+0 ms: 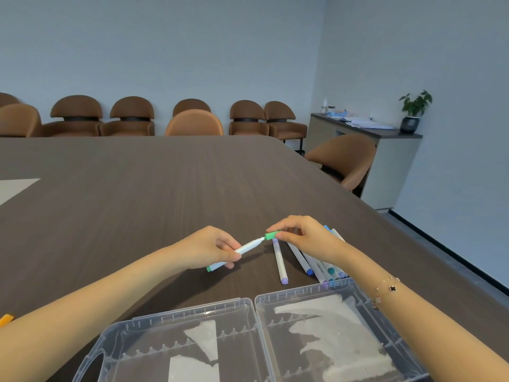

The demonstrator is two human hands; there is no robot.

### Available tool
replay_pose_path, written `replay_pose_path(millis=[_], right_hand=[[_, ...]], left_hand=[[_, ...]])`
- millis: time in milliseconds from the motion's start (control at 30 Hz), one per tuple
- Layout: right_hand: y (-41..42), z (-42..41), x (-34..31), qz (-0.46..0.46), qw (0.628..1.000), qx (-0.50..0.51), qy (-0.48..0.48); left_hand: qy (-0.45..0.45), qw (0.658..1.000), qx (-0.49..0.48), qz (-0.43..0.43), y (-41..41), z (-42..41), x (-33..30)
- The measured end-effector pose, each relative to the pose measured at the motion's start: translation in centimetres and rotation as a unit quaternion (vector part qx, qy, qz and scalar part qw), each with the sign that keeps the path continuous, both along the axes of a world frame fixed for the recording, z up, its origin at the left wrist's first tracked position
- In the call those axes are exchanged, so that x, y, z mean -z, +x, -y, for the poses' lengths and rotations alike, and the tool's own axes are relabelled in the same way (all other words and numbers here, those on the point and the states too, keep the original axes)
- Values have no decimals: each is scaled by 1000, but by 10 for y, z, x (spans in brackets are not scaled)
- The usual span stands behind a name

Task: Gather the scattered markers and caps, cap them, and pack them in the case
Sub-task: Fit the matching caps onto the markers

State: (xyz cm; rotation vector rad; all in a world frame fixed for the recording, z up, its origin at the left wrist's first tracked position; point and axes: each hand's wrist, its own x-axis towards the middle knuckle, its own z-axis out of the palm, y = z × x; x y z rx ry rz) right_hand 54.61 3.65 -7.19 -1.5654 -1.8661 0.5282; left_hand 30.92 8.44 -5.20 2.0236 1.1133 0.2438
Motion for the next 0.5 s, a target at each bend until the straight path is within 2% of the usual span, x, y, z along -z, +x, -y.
replay_pose_path(millis=[200,333,500], right_hand=[[-4,4,0,-9,999,-21,-33],[-7,6,-1,-9,996,-49,-75],[-7,3,-3,-43,996,-31,-78]], left_hand=[[12,1000,18,-16,0,0,2],[-12,999,24,19,1,5,4],[14,999,1,52,10,10,9]])
